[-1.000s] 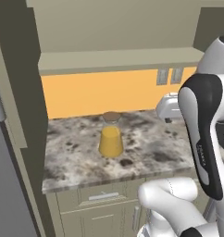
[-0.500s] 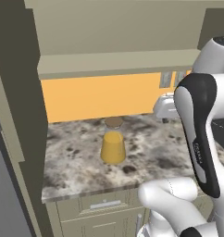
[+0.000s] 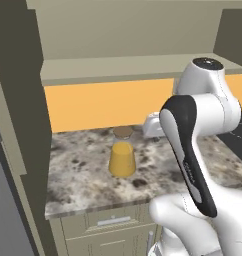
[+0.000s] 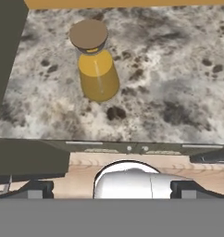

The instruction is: There is a tray on the dining counter. Grab the cup, mug, and pitcher and place them on the tray. The pitcher may be placed next to the tray if it cannot fit the tray.

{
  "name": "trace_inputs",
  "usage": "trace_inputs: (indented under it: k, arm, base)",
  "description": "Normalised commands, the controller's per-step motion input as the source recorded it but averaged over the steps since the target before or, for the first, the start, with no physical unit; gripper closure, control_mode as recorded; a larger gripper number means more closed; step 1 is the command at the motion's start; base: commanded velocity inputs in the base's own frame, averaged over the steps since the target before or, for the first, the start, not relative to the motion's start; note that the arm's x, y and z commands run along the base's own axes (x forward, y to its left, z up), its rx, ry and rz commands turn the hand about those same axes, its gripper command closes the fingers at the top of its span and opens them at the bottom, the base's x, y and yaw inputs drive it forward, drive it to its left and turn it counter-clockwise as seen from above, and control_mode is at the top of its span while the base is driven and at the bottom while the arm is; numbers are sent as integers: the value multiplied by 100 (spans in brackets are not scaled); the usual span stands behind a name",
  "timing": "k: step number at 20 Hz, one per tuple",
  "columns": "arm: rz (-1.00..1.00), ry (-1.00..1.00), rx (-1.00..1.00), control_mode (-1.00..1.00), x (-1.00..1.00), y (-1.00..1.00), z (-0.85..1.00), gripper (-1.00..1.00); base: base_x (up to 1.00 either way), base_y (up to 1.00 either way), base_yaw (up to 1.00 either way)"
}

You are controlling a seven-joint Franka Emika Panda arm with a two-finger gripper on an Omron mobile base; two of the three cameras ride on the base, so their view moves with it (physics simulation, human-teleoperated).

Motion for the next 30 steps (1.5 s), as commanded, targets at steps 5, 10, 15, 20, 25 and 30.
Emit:
trace_inputs:
  k: [5, 10, 15, 20, 25, 30]
  arm:
    - [1, 0, 0, -100, 33, 14, -27, -100]
    - [0, 0, 0, -100, 18, 13, -25, -100]
    - [0, 0, 0, -100, 9, 5, -19, -100]
    - [0, 0, 0, -100, 7, 1, -17, -100]
    - [0, 0, 0, -100, 14, 3, -18, -100]
    - [0, 0, 0, -100, 13, 5, -11, -100]
  base:
    - [0, 0, 0]
    - [0, 0, 0]
    - [0, 0, 0]
    - [0, 0, 0]
    - [0, 0, 0]
    - [0, 0, 0]
